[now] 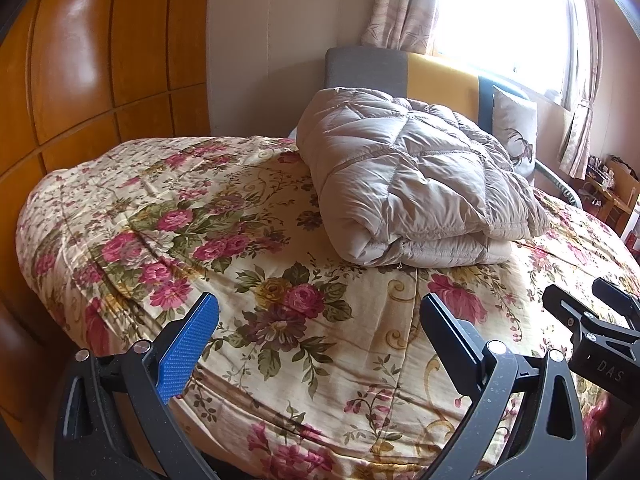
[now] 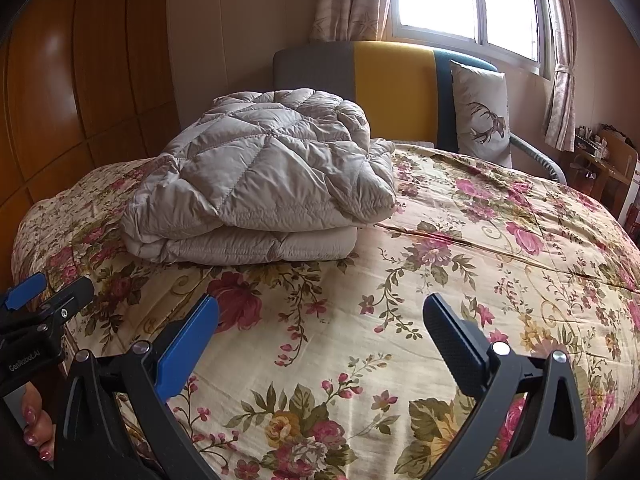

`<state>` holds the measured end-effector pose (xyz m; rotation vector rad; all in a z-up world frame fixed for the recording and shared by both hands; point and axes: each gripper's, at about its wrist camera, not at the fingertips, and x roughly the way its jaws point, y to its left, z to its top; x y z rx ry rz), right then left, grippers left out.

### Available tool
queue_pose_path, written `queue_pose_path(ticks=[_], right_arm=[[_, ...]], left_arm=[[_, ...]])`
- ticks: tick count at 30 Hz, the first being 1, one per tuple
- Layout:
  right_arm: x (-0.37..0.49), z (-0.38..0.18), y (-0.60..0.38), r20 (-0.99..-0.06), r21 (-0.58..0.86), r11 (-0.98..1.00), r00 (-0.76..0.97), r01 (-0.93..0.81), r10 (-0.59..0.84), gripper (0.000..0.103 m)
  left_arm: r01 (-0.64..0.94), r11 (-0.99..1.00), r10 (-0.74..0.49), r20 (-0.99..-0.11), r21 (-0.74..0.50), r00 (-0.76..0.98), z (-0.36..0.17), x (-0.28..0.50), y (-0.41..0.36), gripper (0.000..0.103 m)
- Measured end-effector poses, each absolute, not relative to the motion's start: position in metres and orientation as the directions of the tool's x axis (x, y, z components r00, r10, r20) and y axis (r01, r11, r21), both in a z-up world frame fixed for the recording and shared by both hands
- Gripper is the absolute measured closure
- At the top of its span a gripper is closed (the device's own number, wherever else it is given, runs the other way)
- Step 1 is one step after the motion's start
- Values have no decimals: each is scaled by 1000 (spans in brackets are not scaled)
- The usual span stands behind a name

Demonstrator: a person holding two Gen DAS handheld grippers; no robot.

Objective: Fold large clothes

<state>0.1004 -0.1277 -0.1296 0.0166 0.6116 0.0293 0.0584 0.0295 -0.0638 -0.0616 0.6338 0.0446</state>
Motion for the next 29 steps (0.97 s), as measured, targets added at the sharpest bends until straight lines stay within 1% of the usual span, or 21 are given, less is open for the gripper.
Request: queue_pose_path(ticks=[16, 20, 22, 24, 27, 29], right_arm=[[102, -133, -128, -583, 31, 999, 811, -25, 38, 2], [104, -133, -132, -588, 35, 999, 808, -14, 32, 2], [109, -134, -139, -594, 24, 1000, 805, 10, 6, 2], [117, -135, -154, -598, -3, 998, 800, 61, -50, 2], [137, -139, -197, -612, -33, 982, 773, 188, -168, 2], [157, -143, -239, -638, -40, 962, 734, 270, -232, 2]], left_arm=[[-36, 998, -6, -596, -59, 803, -66, 56, 25, 4], [-47, 997, -2, -616, -63, 788, -68, 60, 28, 4], [-56, 996, 3, -635, -65, 772, -71, 63, 30, 4], [-71, 995, 10, -661, -66, 750, -74, 68, 32, 4], [-93, 993, 20, -679, -71, 734, -78, 72, 38, 4], [-113, 990, 26, -690, -81, 723, -79, 76, 45, 4]])
